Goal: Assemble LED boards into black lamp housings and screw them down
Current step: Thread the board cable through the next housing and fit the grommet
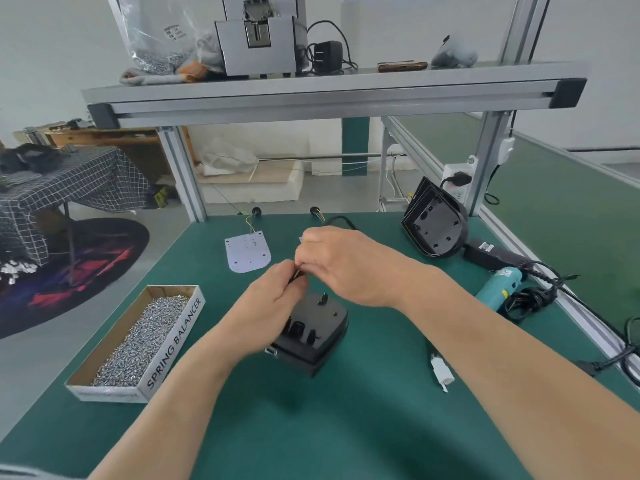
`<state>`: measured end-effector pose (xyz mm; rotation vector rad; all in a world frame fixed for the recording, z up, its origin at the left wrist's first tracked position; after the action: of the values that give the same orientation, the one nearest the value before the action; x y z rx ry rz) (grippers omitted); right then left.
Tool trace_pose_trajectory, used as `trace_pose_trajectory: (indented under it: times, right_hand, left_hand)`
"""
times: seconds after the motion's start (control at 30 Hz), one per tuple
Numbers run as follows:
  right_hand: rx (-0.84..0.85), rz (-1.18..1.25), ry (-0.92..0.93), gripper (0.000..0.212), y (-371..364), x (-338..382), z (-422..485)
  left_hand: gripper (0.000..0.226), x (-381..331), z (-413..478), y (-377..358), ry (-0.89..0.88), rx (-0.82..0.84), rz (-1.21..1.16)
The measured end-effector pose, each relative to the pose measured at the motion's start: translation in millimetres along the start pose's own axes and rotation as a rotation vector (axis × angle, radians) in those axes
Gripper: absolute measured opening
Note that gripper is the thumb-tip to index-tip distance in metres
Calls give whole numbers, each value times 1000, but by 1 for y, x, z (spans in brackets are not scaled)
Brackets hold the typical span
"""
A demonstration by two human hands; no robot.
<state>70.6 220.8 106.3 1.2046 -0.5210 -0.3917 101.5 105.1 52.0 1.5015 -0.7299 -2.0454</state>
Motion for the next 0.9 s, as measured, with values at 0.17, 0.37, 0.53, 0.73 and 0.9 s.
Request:
trace_pose_trajectory:
  times: [0.17,0.37,0.53,0.73,0.9]
  right_hand:
    - [-129,-25,43,25,14,-7,-3]
    - [-312,-106,54,25,19,-5,-8]
    - [-306,-141,-142,20,7,-29,-21]
    - [19,-65,-129,20,-26,-9,-31]
    - [77,-28,-171,6,-26,-13,-36]
  left_hand:
    - [28,13,-12,-5,61,61,268]
    - [26,30,-20,-4,185,-21,-128]
    - [9,37,-18,-7,286,-98,-330]
    - [20,13,-6,-6,214,-70,-155]
    - [27,2,5,4,119,11,-101]
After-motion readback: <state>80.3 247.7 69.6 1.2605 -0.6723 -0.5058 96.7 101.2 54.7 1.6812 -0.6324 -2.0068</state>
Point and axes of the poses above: each hand's wrist, its own z-axis towards the middle knuckle, its own y-axis out of the back of the hand, x = y × z, the point moved 6 cm from there along z, towards the middle knuckle, and after that the axes turned 7 degrees about -y, right-handed, at the moved point
